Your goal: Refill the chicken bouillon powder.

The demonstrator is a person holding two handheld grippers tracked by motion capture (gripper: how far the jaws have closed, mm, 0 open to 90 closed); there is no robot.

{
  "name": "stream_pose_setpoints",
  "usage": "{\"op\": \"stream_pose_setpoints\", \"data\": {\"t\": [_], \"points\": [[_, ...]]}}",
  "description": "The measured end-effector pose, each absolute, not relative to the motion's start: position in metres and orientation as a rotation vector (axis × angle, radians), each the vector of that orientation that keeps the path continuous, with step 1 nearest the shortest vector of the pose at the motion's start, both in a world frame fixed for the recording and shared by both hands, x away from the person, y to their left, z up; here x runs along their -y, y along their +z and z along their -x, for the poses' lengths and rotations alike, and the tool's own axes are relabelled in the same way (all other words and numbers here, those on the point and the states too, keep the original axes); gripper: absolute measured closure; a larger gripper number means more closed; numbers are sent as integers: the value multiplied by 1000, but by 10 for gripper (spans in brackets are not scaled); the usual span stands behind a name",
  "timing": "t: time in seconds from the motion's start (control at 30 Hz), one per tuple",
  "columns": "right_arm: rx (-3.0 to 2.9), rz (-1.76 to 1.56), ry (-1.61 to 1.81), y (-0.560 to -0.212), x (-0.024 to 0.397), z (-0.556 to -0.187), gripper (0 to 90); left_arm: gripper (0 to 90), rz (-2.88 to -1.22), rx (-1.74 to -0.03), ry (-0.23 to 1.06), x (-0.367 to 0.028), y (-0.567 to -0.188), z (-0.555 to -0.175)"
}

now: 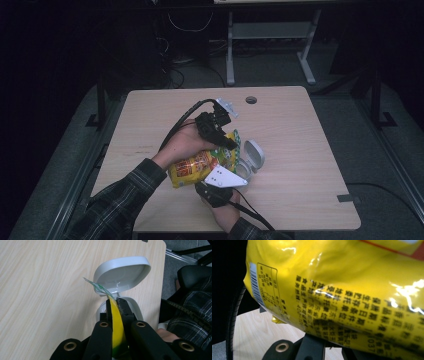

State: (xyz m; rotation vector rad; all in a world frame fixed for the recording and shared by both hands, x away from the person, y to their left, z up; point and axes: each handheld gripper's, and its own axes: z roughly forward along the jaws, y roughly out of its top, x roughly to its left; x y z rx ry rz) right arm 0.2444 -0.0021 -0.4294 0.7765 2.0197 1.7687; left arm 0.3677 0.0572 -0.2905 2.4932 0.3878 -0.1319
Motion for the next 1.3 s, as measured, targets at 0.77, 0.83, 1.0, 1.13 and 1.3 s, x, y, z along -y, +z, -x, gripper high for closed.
{"op": "stream_pose_setpoints", "data": {"t": [0.77, 0.83, 1.0, 1.13, 1.3], "points": [[-2019, -780, 1783, -429, 3, -245, 898, 900, -2505, -398, -140, -53, -291, -368], [-2019, -780, 1783, -429, 3, -245, 898, 900, -2506, -396, -140, -53, -291, -368], [-2019, -780, 1784, -429, 3, -244, 898, 900, -2508, -395, -139, -53, -291, -368], [-2019, -782, 1785, -429, 3, -244, 898, 900, -2509, -391, -140, -53, -291, -368], [-2018, -778, 1783, -429, 3, -244, 898, 900, -2511, -388, -140, -53, -290, -368]]}}
